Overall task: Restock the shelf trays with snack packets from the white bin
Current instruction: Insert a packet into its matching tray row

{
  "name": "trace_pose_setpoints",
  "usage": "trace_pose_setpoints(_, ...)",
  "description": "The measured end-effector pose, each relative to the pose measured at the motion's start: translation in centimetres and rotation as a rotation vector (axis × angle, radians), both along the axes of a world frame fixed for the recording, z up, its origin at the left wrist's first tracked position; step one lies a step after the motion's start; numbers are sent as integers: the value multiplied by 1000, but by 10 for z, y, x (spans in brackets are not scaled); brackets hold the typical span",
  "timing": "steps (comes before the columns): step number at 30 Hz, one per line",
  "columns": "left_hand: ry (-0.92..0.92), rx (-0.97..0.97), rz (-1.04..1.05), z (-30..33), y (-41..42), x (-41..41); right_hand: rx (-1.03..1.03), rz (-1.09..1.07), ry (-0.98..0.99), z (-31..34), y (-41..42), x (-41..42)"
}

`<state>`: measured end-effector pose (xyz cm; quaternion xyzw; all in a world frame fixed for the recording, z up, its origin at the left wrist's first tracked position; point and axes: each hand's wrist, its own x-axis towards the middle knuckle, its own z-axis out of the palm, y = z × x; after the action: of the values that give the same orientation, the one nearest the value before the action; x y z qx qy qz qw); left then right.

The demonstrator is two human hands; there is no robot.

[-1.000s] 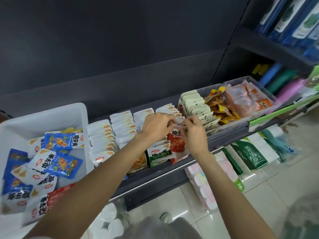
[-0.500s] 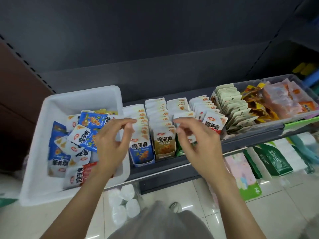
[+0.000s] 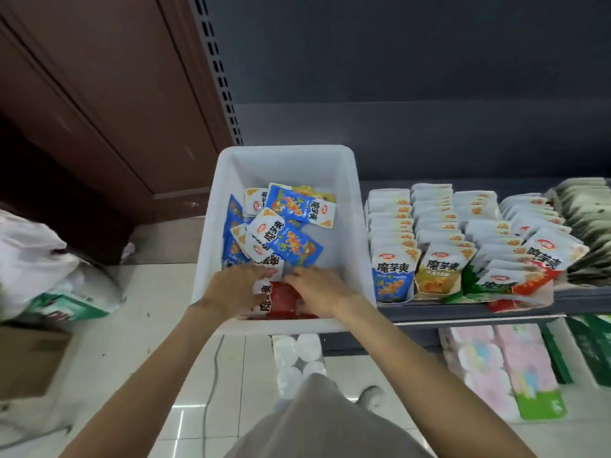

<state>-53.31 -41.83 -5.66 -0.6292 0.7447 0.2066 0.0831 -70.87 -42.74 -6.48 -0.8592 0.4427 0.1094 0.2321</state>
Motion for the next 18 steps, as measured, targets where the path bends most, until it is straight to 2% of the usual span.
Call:
trace_pose_setpoints(3,58,-7,21,-5,-2,3,43,-29,45,-16,-3,5)
trace_pose_setpoints(7,119,49,-33,-17,-6,8,-76,-65,149,-22,-10,6)
trace_pose_setpoints(14,94,-51,-118,-20,-18,5,-295,-180,175,-16,-18,8)
trace_pose_setpoints(16,196,-128,-68,-18,-18,5,-311,-245,123,-1,-15,4)
trace_pose_setpoints(18,443,-240,95,-13,-15,7,-250,-346,-6,18,-10,-8)
